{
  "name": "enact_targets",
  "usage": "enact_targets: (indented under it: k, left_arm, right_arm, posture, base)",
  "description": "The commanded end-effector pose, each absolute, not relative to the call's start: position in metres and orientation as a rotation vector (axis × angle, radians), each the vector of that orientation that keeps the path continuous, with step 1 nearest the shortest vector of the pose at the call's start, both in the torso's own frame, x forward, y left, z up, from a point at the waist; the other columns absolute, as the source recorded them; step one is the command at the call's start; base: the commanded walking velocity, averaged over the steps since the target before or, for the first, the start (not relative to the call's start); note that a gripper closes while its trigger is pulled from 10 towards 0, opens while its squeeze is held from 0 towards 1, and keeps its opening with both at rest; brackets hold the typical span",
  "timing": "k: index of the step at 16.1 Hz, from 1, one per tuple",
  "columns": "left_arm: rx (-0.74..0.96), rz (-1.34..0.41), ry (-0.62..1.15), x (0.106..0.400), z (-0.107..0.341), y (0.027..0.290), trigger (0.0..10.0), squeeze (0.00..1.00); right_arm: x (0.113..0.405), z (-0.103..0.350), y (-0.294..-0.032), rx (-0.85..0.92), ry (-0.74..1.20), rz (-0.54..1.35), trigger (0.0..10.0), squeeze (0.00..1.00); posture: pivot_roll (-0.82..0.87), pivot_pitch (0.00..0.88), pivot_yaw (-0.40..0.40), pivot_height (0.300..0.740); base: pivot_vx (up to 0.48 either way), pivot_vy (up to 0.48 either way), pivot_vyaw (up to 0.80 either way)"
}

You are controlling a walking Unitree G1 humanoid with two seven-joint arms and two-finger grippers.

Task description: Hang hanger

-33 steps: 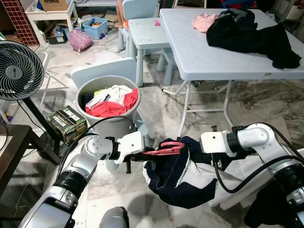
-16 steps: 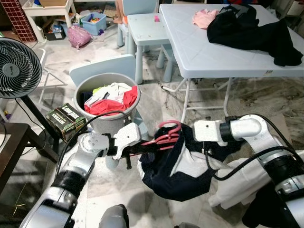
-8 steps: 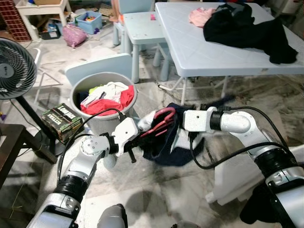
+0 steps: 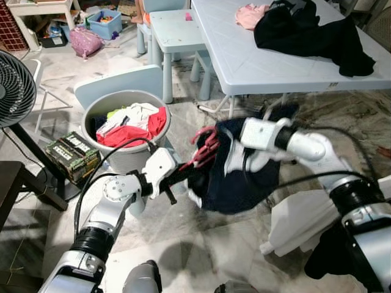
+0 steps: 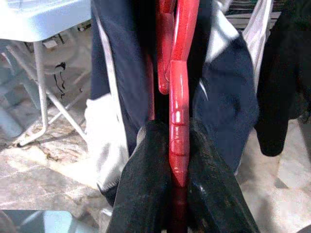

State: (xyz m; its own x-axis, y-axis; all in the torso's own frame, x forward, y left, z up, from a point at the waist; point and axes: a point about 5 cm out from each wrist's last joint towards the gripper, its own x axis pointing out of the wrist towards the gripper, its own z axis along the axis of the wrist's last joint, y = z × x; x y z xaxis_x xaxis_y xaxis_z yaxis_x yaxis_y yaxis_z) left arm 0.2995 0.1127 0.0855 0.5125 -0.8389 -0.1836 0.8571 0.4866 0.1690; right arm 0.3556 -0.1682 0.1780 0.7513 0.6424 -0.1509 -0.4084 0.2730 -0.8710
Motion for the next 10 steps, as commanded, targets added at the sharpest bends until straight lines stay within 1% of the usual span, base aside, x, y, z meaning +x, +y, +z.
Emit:
enact_targets:
  k: [1,3,5,6,7,8,9,10]
  left_arm:
    - [0.247,-1.026,0.045,0.301,0.091,0.112,0.0,0.0]
    - [0.237,-0.998,0.032,0.305,0.094,0.113,0.0,0.0]
    - [0.24,-0.983,0.028,0.307,0.096,0.115,0.0,0.0]
    - [0.241,-0.976,0.03,0.308,0.096,0.116,0.0,0.0]
    - [0.243,-0.962,0.027,0.31,0.096,0.118,0.0,0.0]
    - [0.245,-0.951,0.023,0.311,0.097,0.119,0.0,0.0]
    - [0.258,-0.932,0.008,0.314,0.099,0.12,0.0,0.0]
    - [0.263,-0.929,0.005,0.314,0.099,0.121,0.0,0.0]
  right_arm:
    - [0.361,0.192,-0.178,-1.083,-0.281,0.632,10.0,1.0]
    - [0.364,0.2,-0.188,-1.026,-0.308,0.511,10.0,1.0]
    - [0.362,0.196,-0.196,-0.95,-0.279,0.469,10.0,1.0]
    - [0.36,0.193,-0.196,-0.911,-0.27,0.472,10.0,1.0]
    - [0.356,0.184,-0.193,-0.925,-0.254,0.519,10.0,1.0]
    - [0.354,0.181,-0.191,-0.908,-0.244,0.549,10.0,1.0]
    - [0.349,0.175,-0.19,-0.852,-0.2,0.629,10.0,1.0]
    - [0.347,0.173,-0.191,-0.846,-0.189,0.648,10.0,1.0]
  posture:
    - [-0.07,0.083,-0.041,0.74]
    - [-0.07,0.088,-0.044,0.74]
    - [-0.07,0.087,-0.048,0.74]
    - [-0.07,0.09,-0.042,0.74]
    - [-0.08,0.089,-0.037,0.74]
    - [-0.08,0.089,-0.03,0.74]
    - [-0.08,0.085,-0.023,0.74]
    - [-0.08,0.085,-0.023,0.74]
  base:
    - [0.0,0.0,0.0]
    - [0.0,0.0,0.0]
    - [0.0,0.0,0.0]
    - [0.0,0.0,0.0]
    - [0.0,0.0,0.0]
    - [0.0,0.0,0.0]
    - [0.0,0.0,0.0]
    - [0.0,0.0,0.0]
